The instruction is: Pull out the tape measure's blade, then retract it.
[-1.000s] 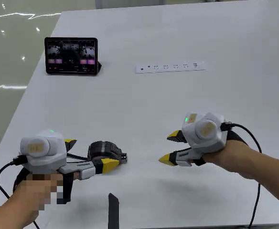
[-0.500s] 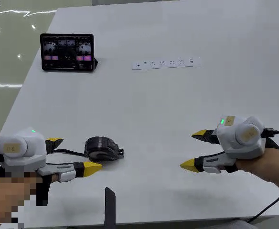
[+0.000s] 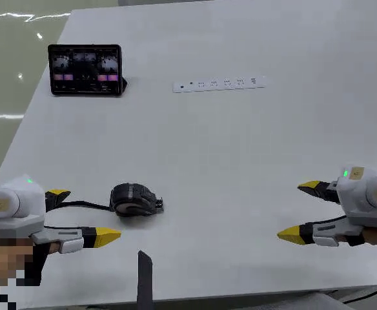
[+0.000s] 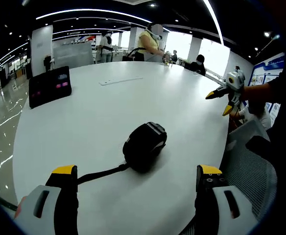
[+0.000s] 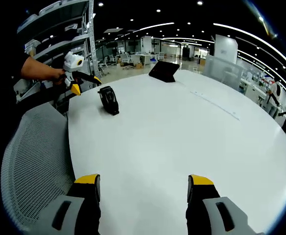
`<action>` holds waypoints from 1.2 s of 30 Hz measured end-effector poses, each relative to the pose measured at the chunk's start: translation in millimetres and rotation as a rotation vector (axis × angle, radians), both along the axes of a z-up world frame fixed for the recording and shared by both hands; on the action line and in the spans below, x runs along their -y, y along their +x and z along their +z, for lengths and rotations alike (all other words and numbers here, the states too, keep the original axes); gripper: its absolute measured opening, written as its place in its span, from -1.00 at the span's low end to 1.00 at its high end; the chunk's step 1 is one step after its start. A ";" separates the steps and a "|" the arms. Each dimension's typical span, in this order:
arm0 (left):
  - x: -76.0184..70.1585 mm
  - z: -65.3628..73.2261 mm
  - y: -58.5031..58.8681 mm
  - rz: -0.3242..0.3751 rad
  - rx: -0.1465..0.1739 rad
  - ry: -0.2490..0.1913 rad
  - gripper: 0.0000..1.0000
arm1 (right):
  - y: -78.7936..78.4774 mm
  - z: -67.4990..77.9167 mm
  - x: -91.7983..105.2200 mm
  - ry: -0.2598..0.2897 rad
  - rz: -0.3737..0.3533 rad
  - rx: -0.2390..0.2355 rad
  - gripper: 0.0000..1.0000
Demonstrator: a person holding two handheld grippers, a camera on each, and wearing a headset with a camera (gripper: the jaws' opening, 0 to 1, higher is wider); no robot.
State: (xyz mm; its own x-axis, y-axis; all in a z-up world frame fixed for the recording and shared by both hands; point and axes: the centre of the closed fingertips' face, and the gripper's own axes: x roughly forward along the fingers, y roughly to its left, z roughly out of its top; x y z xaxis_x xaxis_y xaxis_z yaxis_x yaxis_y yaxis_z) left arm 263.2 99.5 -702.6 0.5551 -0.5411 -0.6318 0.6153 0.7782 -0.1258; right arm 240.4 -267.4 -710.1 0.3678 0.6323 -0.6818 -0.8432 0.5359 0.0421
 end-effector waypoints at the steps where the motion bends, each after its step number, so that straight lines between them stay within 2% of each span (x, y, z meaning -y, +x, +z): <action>1: -0.9 0.4 -0.1 0.001 0.002 -0.005 0.98 | -0.5 -0.3 3.1 0.001 -0.003 -0.004 0.45; 6: -4.6 0.0 -2.6 -0.003 0.012 -0.006 0.98 | -0.5 1.5 18.3 0.008 -0.037 -0.012 0.59; 8: -9.3 -1.2 -3.0 -0.014 0.030 0.029 0.98 | -0.9 1.1 23.8 0.009 -0.048 -0.013 0.62; 12: -12.7 1.3 -6.2 -0.023 0.030 0.032 0.98 | -1.7 1.1 33.9 0.025 -0.073 -0.017 0.77; 16: -20.1 4.4 -6.7 -0.025 0.030 0.036 0.98 | -3.5 -1.1 46.5 -0.005 -0.087 -0.009 0.92; 19: -23.7 5.3 -7.9 -0.020 0.019 0.026 0.98 | -4.3 -2.7 55.8 -0.028 -0.093 -0.005 0.98; 24: -25.4 3.8 -11.7 -0.029 0.005 0.035 0.98 | -3.6 -3.2 78.1 -0.061 -0.120 0.004 0.98; 26: -26.7 5.0 -11.4 -0.027 0.010 0.041 0.98 | -3.8 -1.3 85.4 -0.041 -0.144 -0.009 0.98; 28: -27.3 6.4 -11.1 -0.022 0.008 0.036 0.98 | -3.5 -0.8 91.6 -0.046 -0.156 -0.005 0.98; 36: -31.6 7.7 -10.6 -0.005 0.002 0.035 0.98 | -3.5 4.9 99.7 -0.058 -0.156 0.016 0.98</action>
State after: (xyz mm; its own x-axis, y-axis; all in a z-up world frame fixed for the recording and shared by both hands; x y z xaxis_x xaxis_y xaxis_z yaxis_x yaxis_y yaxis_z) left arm 252.7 131.1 -694.9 0.5534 -0.5215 -0.6494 0.6197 0.7788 -0.0974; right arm 236.8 -367.1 -705.2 0.4700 0.5260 -0.7088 -0.7497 0.6618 -0.0059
